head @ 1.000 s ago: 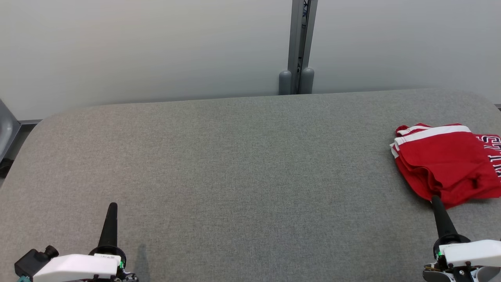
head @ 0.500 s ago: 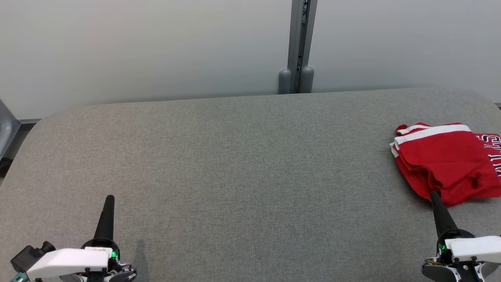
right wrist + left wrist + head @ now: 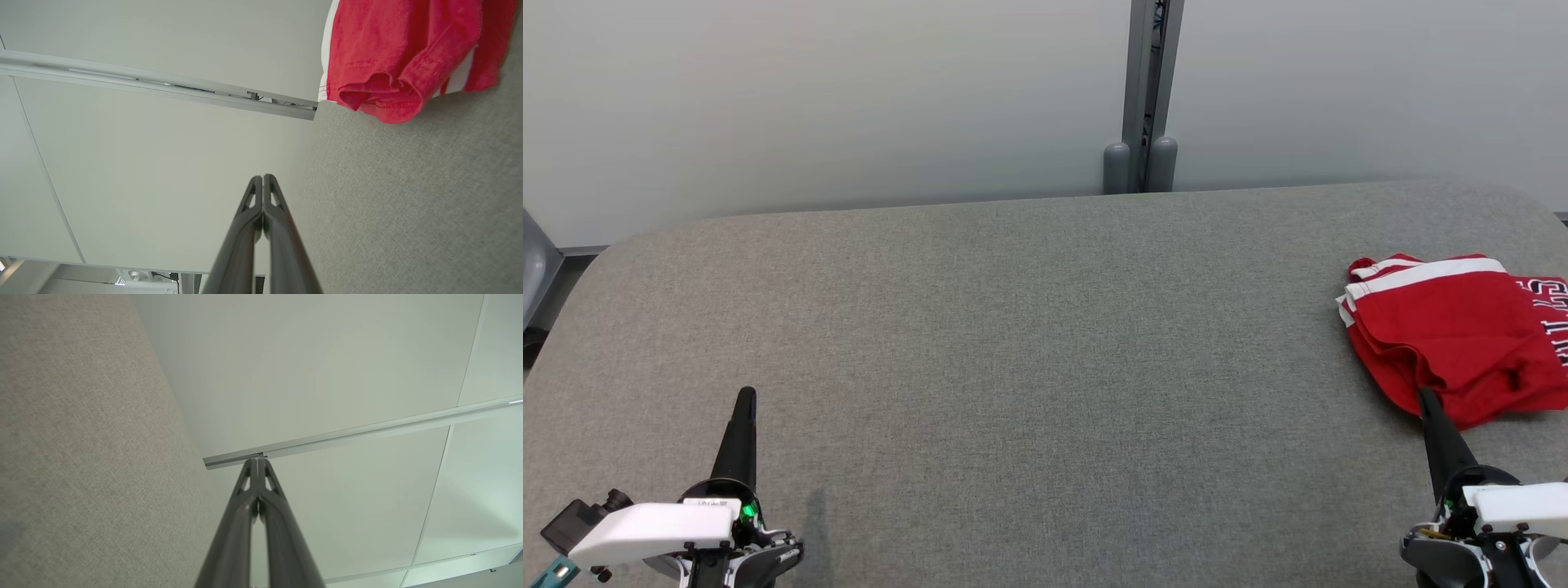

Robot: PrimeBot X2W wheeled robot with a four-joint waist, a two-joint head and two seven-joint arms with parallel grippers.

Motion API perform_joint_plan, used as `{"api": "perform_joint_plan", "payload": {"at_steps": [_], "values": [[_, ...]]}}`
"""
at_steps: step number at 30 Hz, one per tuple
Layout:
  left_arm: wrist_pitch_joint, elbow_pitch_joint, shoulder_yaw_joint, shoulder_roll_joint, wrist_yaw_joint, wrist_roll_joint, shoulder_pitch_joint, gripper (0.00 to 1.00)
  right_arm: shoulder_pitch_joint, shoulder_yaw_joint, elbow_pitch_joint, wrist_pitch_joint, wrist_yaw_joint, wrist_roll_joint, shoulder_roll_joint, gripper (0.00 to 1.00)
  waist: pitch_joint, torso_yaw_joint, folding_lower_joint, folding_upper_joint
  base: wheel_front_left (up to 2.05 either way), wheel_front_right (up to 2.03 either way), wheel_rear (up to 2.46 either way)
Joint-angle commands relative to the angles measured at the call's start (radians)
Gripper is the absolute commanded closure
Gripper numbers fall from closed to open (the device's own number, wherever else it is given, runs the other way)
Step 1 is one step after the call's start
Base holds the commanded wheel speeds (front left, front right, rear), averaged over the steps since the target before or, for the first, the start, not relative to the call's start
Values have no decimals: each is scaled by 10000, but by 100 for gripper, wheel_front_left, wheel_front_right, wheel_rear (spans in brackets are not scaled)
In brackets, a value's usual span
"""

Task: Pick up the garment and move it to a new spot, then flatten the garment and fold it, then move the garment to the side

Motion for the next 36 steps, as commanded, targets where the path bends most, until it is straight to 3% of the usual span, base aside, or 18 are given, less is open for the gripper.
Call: {"api": "perform_joint_plan", "payload": {"at_steps": [1, 20, 36], "values": [[49, -12, 77, 69, -46, -185, -210, 100, -182, -26, -18, 77, 7, 245, -91, 100, 4, -1, 0, 0, 0, 0, 0], [409, 76, 232, 67, -120, -1411, -533, 100, -406, -53, 104, 423, 7, 1686, -112, 100, 51, -12, 0, 0, 0, 0, 0], [413, 75, 244, 50, -113, -1379, -515, 100, -388, -50, 104, 421, 7, 1656, -110, 100, 52, -13, 0, 0, 0, 0, 0]]}}
